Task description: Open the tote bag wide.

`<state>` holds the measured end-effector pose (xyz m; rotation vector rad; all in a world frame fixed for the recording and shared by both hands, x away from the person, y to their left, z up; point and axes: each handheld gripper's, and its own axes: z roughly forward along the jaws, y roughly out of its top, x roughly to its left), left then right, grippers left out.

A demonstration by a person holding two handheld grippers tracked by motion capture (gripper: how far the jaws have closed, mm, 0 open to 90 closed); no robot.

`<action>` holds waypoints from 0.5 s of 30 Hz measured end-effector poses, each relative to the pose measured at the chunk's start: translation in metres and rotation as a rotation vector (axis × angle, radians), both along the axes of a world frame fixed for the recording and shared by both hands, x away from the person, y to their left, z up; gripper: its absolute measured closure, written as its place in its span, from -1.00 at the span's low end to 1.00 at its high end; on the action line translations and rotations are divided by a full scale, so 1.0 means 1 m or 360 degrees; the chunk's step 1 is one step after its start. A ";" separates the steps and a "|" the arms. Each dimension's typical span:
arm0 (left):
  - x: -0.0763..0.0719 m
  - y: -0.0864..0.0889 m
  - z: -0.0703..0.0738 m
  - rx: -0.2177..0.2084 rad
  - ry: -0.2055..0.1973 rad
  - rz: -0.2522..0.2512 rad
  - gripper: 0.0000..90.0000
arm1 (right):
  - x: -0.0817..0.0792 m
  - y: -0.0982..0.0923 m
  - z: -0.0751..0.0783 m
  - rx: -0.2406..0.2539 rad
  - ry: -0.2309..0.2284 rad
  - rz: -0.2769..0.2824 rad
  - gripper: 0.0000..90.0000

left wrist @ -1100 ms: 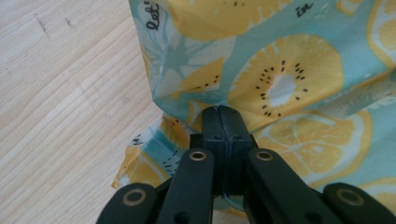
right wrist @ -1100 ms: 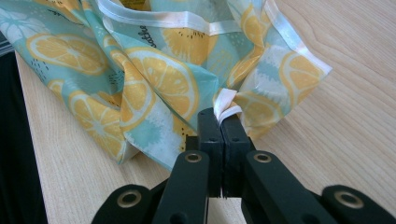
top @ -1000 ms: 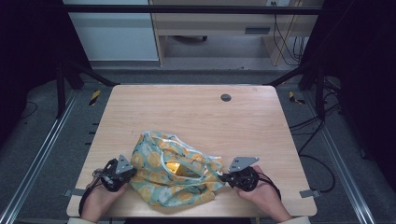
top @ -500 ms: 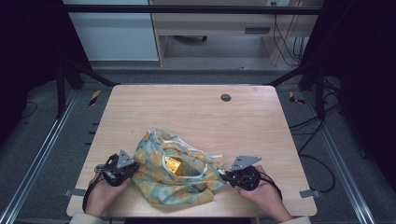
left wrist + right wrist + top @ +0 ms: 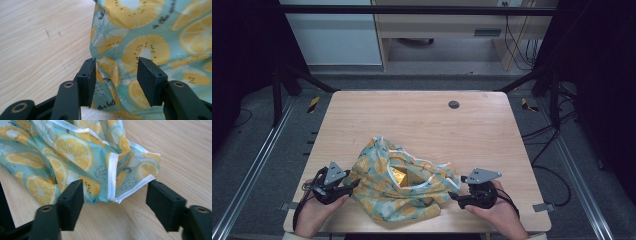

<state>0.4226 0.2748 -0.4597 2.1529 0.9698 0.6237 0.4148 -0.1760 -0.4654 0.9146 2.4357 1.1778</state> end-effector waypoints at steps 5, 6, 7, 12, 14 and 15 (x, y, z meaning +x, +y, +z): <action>-0.004 -0.003 0.004 -0.0030 -0.0020 -0.0023 0.00 | -0.002 -0.001 0.005 0.0022 -0.0028 -0.0027 -0.58; -0.004 -0.003 0.004 -0.0030 -0.0020 -0.0023 -0.01 | -0.002 -0.001 0.005 0.0022 -0.0028 -0.0027 -0.58; -0.004 -0.004 0.004 -0.0032 -0.0022 -0.0023 -0.01 | -0.003 -0.001 0.006 0.0028 -0.0036 -0.0031 -0.61; -0.005 -0.006 0.004 -0.0031 -0.0029 -0.0028 -0.03 | -0.003 -0.002 0.012 0.0058 -0.0054 -0.0045 -0.68; -0.005 -0.006 0.004 -0.0031 -0.0028 -0.0026 -0.04 | -0.003 0.000 0.016 0.0061 -0.0066 -0.0036 -0.68; -0.005 -0.006 0.004 -0.0029 -0.0026 -0.0024 -0.04 | -0.004 0.000 0.018 0.0066 -0.0069 -0.0038 -0.67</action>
